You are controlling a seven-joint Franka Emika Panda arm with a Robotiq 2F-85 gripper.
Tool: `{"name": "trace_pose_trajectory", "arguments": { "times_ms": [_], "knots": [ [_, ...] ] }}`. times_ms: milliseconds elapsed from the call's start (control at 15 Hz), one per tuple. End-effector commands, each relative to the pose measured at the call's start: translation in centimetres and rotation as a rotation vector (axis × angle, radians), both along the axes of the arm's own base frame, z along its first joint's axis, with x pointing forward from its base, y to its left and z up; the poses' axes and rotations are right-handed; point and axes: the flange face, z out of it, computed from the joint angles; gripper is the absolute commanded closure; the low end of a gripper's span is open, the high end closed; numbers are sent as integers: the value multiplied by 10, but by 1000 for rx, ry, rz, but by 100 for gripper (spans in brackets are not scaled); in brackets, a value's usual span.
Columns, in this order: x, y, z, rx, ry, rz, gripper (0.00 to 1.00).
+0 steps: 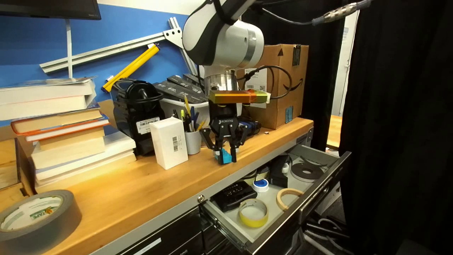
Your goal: Pick up the blue object from the counter and put it in the open drawer and close it
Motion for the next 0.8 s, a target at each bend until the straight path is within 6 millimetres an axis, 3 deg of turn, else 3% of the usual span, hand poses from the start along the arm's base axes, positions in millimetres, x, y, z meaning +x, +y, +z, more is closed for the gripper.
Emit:
{"name": "trace_pose_trajectory", "arguments": {
  "times_ms": [0, 267, 467, 533, 600, 733],
  "knots": [
    [-37, -18, 17, 29, -41, -63, 87],
    [-71, -37, 12, 25, -34, -136, 87],
    [-87, -50, -12, 4, -2, -202, 86],
    [-91, -52, -21, -2, 15, -217, 39],
    [-94, -54, -29, 2, 30, -228, 38],
    [-101, -57, -39, 3, 38, -253, 25]
  ]
}}
